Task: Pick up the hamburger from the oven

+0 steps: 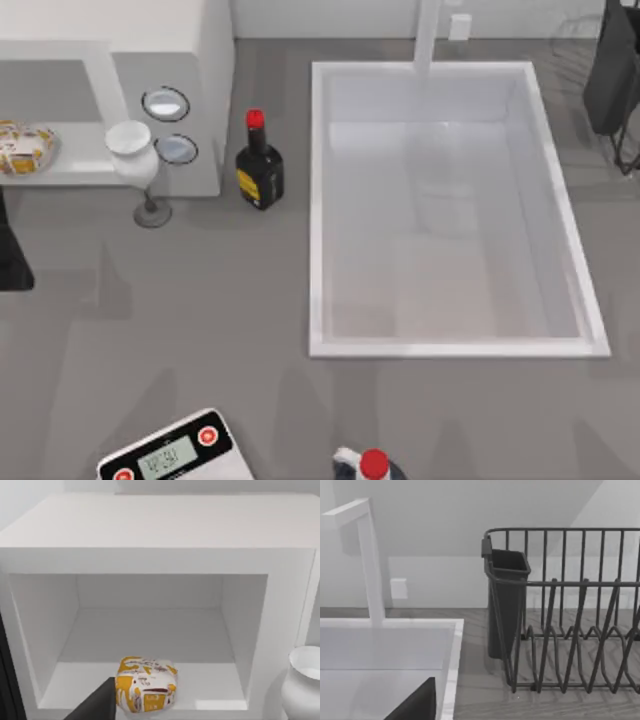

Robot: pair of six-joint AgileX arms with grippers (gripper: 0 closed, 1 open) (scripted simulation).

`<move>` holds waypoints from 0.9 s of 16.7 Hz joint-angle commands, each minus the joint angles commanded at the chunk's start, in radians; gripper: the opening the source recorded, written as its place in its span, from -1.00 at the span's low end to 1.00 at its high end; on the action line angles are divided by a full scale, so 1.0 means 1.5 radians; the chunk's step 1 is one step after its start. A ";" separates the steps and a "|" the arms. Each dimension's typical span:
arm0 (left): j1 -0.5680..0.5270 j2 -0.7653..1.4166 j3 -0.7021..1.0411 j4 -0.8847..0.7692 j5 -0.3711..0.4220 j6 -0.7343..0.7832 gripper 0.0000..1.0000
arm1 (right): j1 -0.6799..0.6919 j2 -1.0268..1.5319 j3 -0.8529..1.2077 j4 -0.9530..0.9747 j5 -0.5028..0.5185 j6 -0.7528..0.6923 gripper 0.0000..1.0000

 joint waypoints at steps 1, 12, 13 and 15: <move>0.004 0.062 0.022 0.031 0.004 0.002 1.00 | 0.000 0.000 0.000 0.000 0.000 0.000 1.00; 0.047 0.802 0.279 0.407 0.058 0.023 1.00 | 0.000 0.000 0.000 0.000 0.000 0.000 1.00; 0.051 0.864 0.300 0.438 0.063 0.025 1.00 | 0.000 0.000 0.000 0.000 0.000 0.000 1.00; 0.057 0.977 0.340 0.495 0.071 0.028 1.00 | 0.000 0.000 0.000 0.000 0.000 0.000 1.00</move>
